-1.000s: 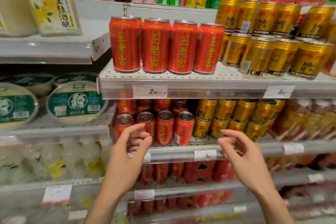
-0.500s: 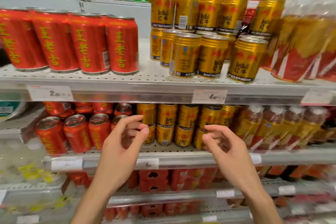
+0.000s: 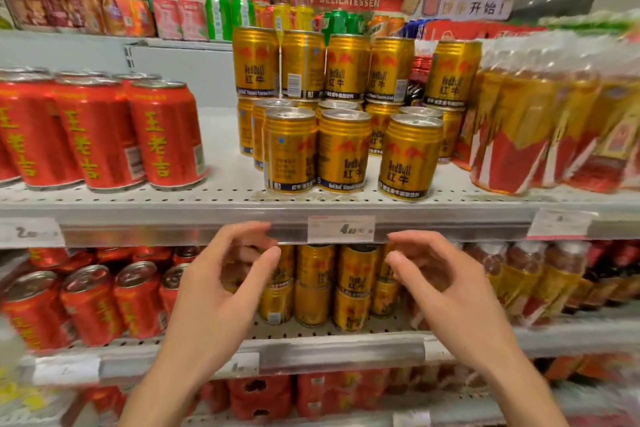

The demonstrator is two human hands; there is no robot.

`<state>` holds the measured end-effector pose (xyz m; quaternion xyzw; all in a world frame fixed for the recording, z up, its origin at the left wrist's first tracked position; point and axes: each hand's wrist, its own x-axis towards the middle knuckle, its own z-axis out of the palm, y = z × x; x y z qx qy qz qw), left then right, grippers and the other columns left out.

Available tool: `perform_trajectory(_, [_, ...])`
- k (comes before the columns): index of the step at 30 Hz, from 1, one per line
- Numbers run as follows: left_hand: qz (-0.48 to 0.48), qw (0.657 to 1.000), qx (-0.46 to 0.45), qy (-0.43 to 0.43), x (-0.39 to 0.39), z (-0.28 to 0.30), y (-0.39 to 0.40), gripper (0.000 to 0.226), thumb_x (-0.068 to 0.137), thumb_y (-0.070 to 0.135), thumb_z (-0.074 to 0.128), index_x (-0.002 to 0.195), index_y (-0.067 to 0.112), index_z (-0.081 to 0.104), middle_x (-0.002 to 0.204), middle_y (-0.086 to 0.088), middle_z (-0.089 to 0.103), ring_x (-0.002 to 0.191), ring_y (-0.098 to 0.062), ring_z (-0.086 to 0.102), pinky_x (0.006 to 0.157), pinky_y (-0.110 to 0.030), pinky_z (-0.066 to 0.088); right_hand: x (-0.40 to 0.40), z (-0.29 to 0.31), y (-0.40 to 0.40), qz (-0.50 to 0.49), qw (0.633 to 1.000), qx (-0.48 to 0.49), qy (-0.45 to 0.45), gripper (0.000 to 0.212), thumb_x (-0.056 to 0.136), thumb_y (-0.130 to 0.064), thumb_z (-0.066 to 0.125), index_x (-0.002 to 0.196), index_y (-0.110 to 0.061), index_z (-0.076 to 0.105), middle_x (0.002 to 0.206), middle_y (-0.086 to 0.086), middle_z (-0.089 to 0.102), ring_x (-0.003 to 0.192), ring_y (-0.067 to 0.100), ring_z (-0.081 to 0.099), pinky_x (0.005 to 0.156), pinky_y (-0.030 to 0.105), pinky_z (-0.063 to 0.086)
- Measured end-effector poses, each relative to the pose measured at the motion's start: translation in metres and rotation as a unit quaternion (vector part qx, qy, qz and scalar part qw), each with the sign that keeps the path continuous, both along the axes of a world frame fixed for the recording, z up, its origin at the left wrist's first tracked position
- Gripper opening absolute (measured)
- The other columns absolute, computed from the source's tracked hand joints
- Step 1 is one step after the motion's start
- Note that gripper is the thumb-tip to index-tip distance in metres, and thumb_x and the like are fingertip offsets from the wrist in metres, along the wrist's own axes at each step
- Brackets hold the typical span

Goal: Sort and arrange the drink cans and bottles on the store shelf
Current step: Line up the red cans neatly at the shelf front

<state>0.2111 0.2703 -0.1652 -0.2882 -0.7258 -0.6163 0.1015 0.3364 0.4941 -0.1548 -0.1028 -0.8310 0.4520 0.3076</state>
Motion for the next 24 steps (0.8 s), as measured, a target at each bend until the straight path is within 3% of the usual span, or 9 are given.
perform_trajectory(4, [-0.007,0.998,0.018,0.059,-0.021,0.035,-0.004,0.023,0.089,0.030,0.069,0.110,0.036,0.066,0.101,0.012,0.074,0.091,-0.011,0.071,0.082,-0.042,0.059,-0.013,0.046,-0.005,0.018,0.995,0.096,0.029,0.017,0.091,-0.037,0.066,0.107,-0.039,0.069,0.095,-0.019,0.072,0.091,0.003,0.069,0.076,0.014,0.053])
perform_trajectory(5, [-0.012,0.997,0.018,0.077,-0.026,0.043,-0.005,0.024,0.089,0.029,0.069,0.111,0.035,0.065,0.102,0.012,0.073,0.091,-0.011,0.071,0.079,-0.042,0.060,-0.018,0.057,-0.007,0.021,0.991,0.123,0.041,0.017,0.091,-0.036,0.066,0.108,-0.036,0.069,0.094,-0.017,0.072,0.091,0.004,0.069,0.076,0.014,0.053])
perform_trajectory(10, [0.018,0.981,0.000,0.191,-0.052,0.077,0.001,0.031,0.087,0.029,0.073,0.117,0.027,0.064,0.103,0.014,0.070,0.092,-0.007,0.067,0.069,-0.017,0.055,-0.049,0.109,-0.010,-0.002,0.953,0.284,0.104,0.022,0.092,-0.034,0.066,0.111,-0.023,0.071,0.096,-0.015,0.070,0.090,0.006,0.067,0.075,0.015,0.052])
perform_trajectory(15, [0.018,0.964,-0.109,0.242,-0.079,0.090,0.026,0.060,0.084,0.052,0.071,0.136,0.033,0.051,0.125,0.007,0.051,0.114,-0.007,0.056,0.096,-0.024,0.050,-0.093,0.148,-0.001,-0.028,0.897,0.440,0.024,0.039,0.091,-0.052,0.052,0.109,-0.023,0.071,0.108,-0.010,0.064,0.102,0.007,0.057,0.090,0.025,0.050])
perform_trajectory(19, [0.008,0.970,-0.110,0.215,-0.091,0.087,0.039,0.066,0.076,0.060,0.073,0.134,0.036,0.051,0.123,0.008,0.046,0.103,-0.003,0.056,0.093,-0.028,0.055,-0.113,0.152,0.004,-0.011,0.889,0.455,-0.043,0.048,0.088,-0.062,0.044,0.093,-0.023,0.072,0.096,-0.009,0.066,0.092,0.009,0.058,0.083,0.034,0.054])
perform_trajectory(24, [-0.021,0.972,-0.101,0.212,-0.093,0.086,0.034,0.062,0.083,0.050,0.074,0.138,0.042,0.048,0.130,0.015,0.052,0.113,0.007,0.054,0.088,-0.012,0.050,-0.116,0.151,0.010,-0.001,0.894,0.446,-0.047,0.050,0.087,-0.064,0.043,0.090,-0.024,0.071,0.092,-0.009,0.064,0.090,0.010,0.058,0.080,0.034,0.054])
